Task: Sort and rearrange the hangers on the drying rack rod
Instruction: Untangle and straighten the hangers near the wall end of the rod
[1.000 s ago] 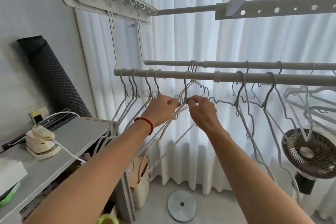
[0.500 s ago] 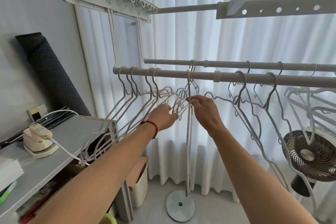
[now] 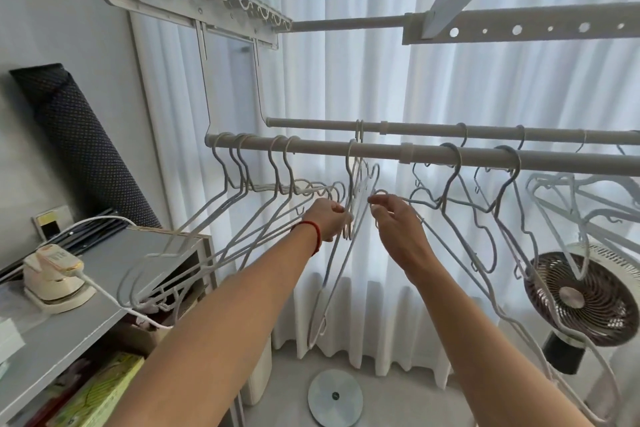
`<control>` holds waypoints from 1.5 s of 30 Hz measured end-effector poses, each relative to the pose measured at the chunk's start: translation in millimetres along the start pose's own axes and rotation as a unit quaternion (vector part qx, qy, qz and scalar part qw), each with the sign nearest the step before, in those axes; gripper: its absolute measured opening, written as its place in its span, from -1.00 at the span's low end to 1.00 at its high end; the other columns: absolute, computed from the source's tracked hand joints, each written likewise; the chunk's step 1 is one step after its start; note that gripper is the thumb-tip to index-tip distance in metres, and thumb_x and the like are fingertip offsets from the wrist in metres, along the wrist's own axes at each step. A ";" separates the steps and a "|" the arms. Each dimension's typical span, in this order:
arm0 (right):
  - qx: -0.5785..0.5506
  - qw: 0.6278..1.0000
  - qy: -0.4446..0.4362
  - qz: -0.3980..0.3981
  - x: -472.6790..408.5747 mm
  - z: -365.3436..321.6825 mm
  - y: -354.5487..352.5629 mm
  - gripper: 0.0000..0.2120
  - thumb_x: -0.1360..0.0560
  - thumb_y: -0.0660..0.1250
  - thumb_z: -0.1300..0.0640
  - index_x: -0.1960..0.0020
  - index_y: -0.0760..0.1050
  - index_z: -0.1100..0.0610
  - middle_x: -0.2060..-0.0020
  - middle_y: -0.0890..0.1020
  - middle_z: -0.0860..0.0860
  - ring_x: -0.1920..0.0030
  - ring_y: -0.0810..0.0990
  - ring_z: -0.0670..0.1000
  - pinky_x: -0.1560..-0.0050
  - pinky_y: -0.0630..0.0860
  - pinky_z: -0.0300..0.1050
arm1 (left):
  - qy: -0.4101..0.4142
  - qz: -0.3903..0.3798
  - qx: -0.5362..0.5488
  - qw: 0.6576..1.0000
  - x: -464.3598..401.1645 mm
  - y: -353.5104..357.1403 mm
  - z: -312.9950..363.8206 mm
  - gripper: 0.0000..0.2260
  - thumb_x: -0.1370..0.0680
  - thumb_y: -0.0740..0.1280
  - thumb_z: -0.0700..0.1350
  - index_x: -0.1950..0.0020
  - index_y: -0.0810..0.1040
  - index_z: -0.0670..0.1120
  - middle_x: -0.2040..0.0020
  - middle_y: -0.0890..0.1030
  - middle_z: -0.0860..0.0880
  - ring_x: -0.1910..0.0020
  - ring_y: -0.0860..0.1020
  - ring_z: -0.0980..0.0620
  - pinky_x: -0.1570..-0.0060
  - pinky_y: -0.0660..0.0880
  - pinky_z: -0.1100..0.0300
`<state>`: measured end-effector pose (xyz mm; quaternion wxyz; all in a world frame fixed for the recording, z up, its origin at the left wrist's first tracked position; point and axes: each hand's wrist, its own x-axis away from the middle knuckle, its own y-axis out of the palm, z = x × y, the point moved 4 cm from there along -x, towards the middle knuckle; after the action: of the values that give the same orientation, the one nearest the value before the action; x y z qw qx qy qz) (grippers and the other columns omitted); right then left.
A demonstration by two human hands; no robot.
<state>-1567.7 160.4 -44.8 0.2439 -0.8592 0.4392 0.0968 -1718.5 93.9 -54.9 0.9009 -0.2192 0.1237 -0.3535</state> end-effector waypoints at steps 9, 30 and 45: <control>-0.001 1.000 0.023 0.011 5.9 14.4 -9.7 -0.72 -0.65 0.21 0.13 -0.30 0.58 0.05 -0.18 0.65 -0.02 -0.10 0.60 -0.01 -0.19 0.52 -0.04 | -0.062 -0.090 0.184 0.977 -5.6 -5.9 2.9 -0.82 -0.59 0.35 -0.03 0.06 0.55 -0.14 0.19 0.53 -0.13 0.31 0.51 -0.04 0.25 0.54 0.11; -0.012 0.999 0.052 0.011 12.3 25.2 -5.3 -0.74 -0.63 0.20 0.13 -0.19 0.62 -0.01 -0.08 0.63 -0.15 -0.19 0.58 -0.04 -0.28 0.57 0.16 | -0.101 -0.069 0.370 0.921 -19.8 -7.6 13.4 -0.82 -0.62 0.33 -0.08 -0.07 0.57 -0.20 -0.06 0.63 -0.25 -0.01 0.59 -0.16 0.18 0.66 -0.07; -0.011 0.999 0.053 0.004 13.1 34.5 -12.7 -0.74 -0.65 0.20 0.16 -0.21 0.62 0.03 -0.04 0.63 -0.16 -0.14 0.60 -0.10 -0.26 0.58 0.11 | -0.120 -0.082 0.332 0.932 -42.4 -6.2 45.2 -0.85 -0.64 0.31 -0.12 0.00 0.48 -0.21 -0.12 0.56 -0.30 -0.11 0.58 -0.25 -0.01 0.64 -0.21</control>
<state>-1548.1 174.7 -75.3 0.2107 -0.8638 0.4540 0.0573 -1735.5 133.0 -9.5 0.8984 0.0428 -0.1280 -0.4180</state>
